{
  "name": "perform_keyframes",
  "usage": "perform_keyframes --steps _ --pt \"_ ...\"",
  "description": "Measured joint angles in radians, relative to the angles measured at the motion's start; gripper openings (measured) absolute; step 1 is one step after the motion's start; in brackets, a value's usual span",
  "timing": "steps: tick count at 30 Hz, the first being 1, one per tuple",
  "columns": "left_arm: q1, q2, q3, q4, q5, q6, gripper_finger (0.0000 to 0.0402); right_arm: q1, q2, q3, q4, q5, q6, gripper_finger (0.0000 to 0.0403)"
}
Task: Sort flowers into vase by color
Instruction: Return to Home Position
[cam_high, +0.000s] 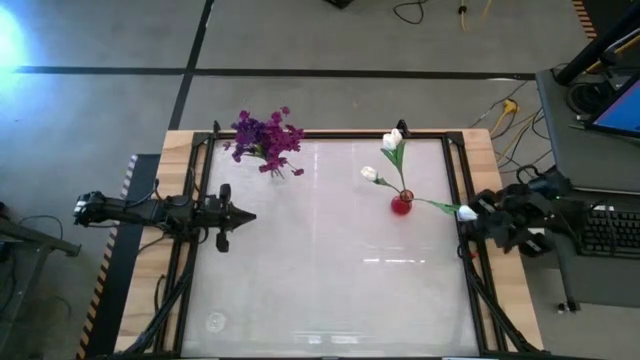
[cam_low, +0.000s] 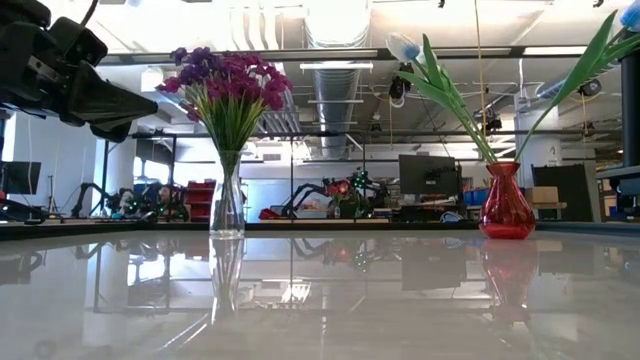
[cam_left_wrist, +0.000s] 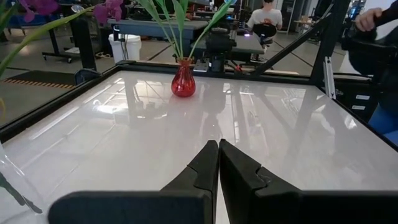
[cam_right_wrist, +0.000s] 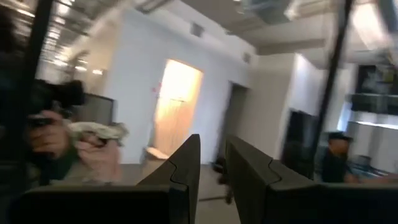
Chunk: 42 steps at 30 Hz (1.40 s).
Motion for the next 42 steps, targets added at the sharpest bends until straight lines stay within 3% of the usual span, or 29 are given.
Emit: perform_keyframes --steps 9,14,18,22,29,32,42 --pt "0.0 0.0 0.0 0.0 0.0 0.0 0.0 0.312 0.0 -0.029 -0.224 -0.07 -0.184 0.0068" --pt "0.0 0.0 0.0 0.0 0.0 0.0 0.0 0.391 0.0 -0.095 -0.32 -0.071 -0.313 0.0068" --pt "0.0 0.0 0.0 0.0 0.0 0.0 0.0 0.454 0.0 -0.165 -0.354 -0.183 -0.446 0.0068" --pt "0.0 0.0 0.0 0.0 0.0 0.0 0.0 0.491 0.0 -0.212 -0.345 -0.335 -0.579 0.0068" --pt "0.0 0.0 0.0 0.0 0.0 0.0 0.0 0.502 0.0 -0.301 -0.348 -0.317 -0.567 0.0068" --pt "0.0 0.0 0.0 0.0 0.0 0.0 0.0 0.502 -0.001 -0.335 -0.343 -0.261 -0.58 0.0068" --pt "0.0 0.0 0.0 0.0 0.0 0.0 0.0 0.502 0.0 -0.296 -0.317 -0.242 -0.735 0.0068"
